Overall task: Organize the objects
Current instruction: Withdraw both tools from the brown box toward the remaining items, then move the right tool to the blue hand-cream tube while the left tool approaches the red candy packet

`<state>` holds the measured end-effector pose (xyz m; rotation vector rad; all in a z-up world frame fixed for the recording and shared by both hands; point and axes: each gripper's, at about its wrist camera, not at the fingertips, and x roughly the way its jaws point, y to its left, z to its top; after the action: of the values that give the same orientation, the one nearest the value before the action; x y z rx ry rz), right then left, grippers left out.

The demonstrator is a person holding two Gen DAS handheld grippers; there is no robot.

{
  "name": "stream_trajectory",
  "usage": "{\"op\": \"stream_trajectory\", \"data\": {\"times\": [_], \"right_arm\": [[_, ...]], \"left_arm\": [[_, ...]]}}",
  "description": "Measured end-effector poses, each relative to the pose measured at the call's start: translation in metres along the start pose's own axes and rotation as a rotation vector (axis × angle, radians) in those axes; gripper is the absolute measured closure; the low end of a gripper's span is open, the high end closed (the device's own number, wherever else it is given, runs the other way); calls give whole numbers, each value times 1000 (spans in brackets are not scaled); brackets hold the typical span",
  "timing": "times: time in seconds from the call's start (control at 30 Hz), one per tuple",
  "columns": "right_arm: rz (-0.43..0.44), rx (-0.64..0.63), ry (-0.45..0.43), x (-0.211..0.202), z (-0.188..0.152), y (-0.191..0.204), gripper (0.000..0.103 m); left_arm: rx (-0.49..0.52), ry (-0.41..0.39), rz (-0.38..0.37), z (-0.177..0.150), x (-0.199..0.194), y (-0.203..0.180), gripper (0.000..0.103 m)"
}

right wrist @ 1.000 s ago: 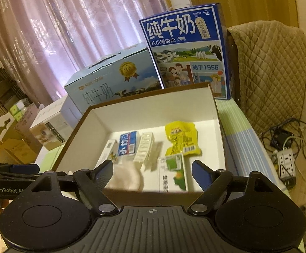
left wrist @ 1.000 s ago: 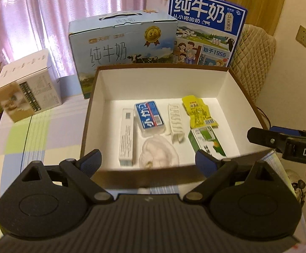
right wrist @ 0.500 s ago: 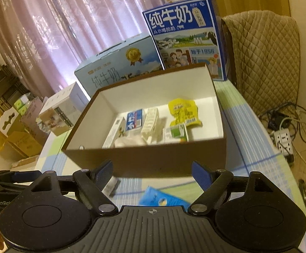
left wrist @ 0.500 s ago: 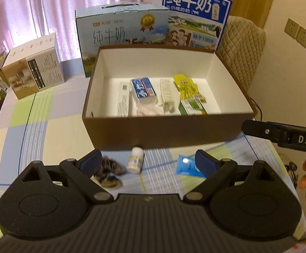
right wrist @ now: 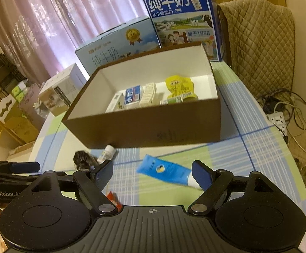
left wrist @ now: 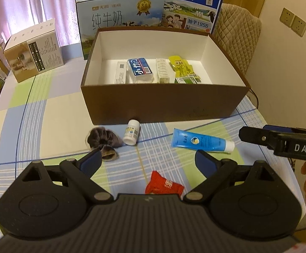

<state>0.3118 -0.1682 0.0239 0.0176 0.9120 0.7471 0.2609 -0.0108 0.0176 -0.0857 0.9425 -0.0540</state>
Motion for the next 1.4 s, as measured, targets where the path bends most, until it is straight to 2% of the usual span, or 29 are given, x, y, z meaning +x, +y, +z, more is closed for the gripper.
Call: {"op": "stream_trajectory", "data": {"times": [0.37,0.9,1.13,1.4], "right_arm": [[-4,6,58,2,-25,-4,24],[-57,17,172,18,-61,-26,24],[-67,-12,178,23,-64,-29,24],[-86,-10,189,34,-60,-39,24]], "left_arm": [[13,32,-12,-18,2,-3,10],[38,140,-5,-56,30,-10,10],[30,171,-12,-60,42,-14,11],[-30,189,-4,-60,62,-15,10]]}}
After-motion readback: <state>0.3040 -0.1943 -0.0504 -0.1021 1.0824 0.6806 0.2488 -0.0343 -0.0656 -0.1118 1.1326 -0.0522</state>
